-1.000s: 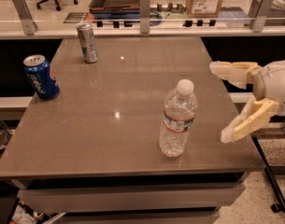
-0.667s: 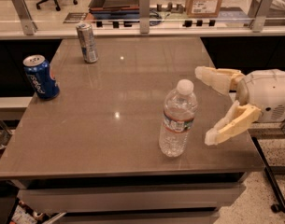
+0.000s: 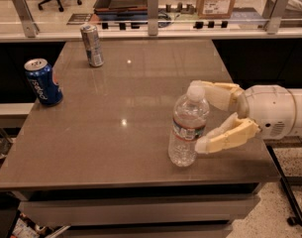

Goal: Move water bottle near redbull can

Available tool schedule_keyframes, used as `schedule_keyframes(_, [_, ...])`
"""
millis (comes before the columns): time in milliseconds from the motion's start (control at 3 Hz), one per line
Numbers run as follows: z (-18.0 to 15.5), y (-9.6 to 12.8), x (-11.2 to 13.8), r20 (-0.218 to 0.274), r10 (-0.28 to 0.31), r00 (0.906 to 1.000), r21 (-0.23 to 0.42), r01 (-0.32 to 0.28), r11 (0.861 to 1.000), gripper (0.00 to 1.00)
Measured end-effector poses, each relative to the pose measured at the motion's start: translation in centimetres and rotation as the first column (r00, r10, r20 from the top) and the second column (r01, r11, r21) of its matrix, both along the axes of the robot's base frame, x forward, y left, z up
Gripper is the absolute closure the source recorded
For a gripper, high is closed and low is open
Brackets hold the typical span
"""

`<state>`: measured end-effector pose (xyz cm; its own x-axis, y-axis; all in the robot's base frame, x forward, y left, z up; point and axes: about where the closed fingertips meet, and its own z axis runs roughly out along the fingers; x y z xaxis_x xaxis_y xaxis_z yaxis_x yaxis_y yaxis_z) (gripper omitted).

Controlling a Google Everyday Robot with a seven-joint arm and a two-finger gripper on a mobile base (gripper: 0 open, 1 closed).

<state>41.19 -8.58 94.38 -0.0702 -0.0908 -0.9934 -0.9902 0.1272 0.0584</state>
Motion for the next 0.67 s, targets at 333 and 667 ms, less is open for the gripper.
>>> schedule_keyframes(333, [0.10,0.25,-0.06,0.002,0.004,1.0000,-0.001,-0.004,1.000,0.38])
schedule_keyframes(667, [0.20,0.48,-0.12,0.004,0.009,1.0000,-0.003,-0.009,1.000,0.61])
